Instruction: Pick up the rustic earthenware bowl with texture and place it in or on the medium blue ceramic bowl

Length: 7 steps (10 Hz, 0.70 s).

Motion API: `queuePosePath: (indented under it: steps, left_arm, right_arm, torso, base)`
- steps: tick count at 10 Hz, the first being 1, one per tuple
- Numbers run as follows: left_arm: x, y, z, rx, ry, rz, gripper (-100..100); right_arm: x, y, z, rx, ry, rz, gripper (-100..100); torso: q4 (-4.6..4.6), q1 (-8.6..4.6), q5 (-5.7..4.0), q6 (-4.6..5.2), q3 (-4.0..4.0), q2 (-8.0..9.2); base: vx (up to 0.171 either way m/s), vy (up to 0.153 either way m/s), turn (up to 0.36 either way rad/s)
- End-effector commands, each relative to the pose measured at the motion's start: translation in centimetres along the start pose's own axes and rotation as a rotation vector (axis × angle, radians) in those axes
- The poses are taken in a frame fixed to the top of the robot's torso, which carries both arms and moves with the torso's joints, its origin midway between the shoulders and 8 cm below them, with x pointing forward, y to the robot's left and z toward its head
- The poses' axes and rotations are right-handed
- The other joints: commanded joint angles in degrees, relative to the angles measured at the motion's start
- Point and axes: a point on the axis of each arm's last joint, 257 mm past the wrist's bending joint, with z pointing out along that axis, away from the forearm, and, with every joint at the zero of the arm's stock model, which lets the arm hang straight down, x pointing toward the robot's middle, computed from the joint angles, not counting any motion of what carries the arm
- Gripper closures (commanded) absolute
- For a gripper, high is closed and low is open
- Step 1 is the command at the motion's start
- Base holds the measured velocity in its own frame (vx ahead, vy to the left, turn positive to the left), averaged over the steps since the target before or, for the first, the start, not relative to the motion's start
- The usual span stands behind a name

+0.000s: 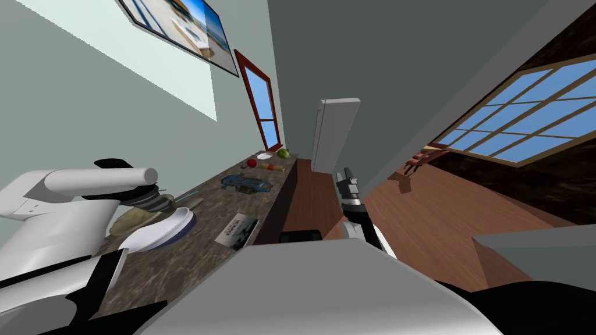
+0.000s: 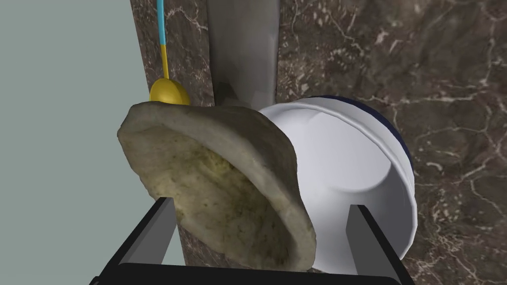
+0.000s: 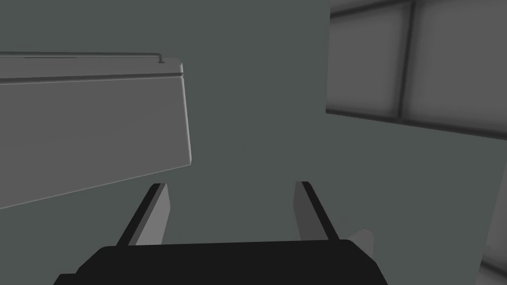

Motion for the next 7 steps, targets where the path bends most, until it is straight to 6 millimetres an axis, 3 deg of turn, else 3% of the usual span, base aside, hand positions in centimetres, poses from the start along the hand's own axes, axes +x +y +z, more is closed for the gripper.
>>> queuePosePath:
  steps: [1, 2, 7]
  left_arm:
    - [0.0, 0.0, 0.0, 0.0, 0.0, 0.0, -100]
    - [-0.09, 0.05, -0.01, -0.003, -0.004, -0.003, 0]
    - [-0.08, 0.05, -0.01, -0.003, -0.003, -0.003, 0]
  right_arm:
    - [0.0, 0.0, 0.0, 0.0, 0.0, 0.0, 0]
    - [0.0, -0.01, -0.01, 0.0, 0.0, 0.0, 0]
    - [0.0, 0.0, -0.01, 0.0, 0.0, 0.0, 0]
  torso:
    - [0.0, 0.0, 0.0, 0.0, 0.0, 0.0]
    - [-0.01, -0.2, -0.03, -0.06, -0.04, -0.09]
    - [-0.05, -0.38, -0.08, -0.05, -0.13, -0.24]
  base:
    - [-0.034, 0.037, -0.086]
    - [0.0, 0.0, 0.0]
    - [0.0, 0.0, 0.0]
